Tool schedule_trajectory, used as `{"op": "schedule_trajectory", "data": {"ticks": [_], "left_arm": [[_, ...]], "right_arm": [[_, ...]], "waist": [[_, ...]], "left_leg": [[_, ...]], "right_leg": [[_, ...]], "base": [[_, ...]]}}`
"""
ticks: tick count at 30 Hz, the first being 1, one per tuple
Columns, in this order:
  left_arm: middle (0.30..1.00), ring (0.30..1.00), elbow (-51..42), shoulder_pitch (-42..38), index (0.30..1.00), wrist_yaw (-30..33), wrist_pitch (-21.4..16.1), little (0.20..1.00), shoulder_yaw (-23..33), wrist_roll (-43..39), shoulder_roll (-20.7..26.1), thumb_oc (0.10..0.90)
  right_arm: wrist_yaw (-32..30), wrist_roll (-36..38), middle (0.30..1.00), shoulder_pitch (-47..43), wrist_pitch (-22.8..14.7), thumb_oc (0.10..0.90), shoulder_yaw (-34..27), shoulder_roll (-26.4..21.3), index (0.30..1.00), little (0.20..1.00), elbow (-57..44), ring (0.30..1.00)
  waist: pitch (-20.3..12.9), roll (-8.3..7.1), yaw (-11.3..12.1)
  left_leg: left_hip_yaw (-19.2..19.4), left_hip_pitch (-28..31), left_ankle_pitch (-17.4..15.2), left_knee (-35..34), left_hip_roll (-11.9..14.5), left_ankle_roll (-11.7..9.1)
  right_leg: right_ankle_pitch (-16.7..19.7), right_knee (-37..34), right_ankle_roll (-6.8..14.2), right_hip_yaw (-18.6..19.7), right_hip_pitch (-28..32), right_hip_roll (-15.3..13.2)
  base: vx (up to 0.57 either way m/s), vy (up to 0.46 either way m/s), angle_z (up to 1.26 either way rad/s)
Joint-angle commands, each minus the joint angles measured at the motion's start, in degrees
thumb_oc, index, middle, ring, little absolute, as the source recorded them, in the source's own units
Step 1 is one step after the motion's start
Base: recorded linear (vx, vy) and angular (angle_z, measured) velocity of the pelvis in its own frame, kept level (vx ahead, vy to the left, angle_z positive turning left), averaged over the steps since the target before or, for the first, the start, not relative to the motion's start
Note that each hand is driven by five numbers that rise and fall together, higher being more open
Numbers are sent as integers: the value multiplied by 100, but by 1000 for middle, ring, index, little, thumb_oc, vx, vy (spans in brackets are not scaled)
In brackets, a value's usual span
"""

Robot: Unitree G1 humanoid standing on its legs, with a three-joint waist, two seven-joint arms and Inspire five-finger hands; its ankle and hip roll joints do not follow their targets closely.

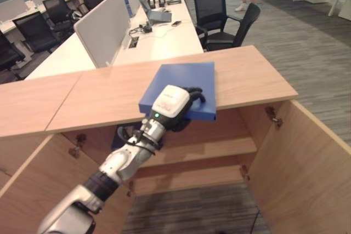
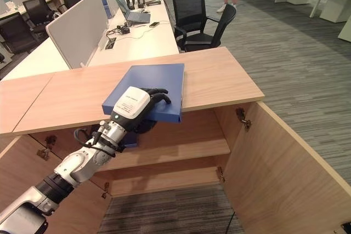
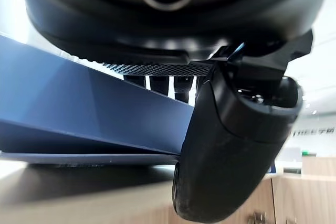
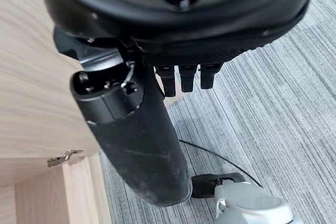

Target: Put the empty folder in the office cabinet

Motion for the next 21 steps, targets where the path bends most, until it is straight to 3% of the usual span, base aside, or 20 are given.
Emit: {"op": "schedule_trajectory", "data": {"ticks": [1, 8, 15, 21], "left_arm": [[300, 300, 40, -790, 300, -45, -24, 300, 335, -224, 93, 400], [300, 300, -533, -610, 300, 24, -102, 300, 731, -495, 155, 400], [300, 300, -1758, -110, 300, 384, -306, 300, 2029, -1474, 178, 400], [300, 300, -2445, 209, 300, 773, -664, 300, 3139, -2990, 103, 400]], "right_arm": [[-62, 147, 900, -342, -159, 800, -54, -153, 900, 900, 100, 900], [-43, 155, 900, -335, -145, 800, -75, -79, 900, 900, 131, 900], [25, 294, 900, -331, -182, 800, -118, 76, 900, 900, 89, 900], [228, 491, 900, -441, -296, 800, 14, 185, 900, 900, -184, 900]], "waist": [[224, -56, -62], [221, -86, 7], [182, -113, 133], [177, -116, 261]], "left_leg": [[-22, 379, -499, 293, 591, -544], [-47, 363, -500, 333, 593, -549], [-104, 370, -557, 374, 586, -574], [-134, 322, -533, 427, 559, -583]], "right_leg": [[-691, 149, 549, -264, 290, -315], [-689, 159, 535, -298, 307, -327], [-757, 121, 516, -338, 388, -330], [-739, 116, 503, -374, 407, -359]], "base": [[0, 0, 0], [-17, -4, 0], [-19, -6, 0], [-46, -11, 3]]}}
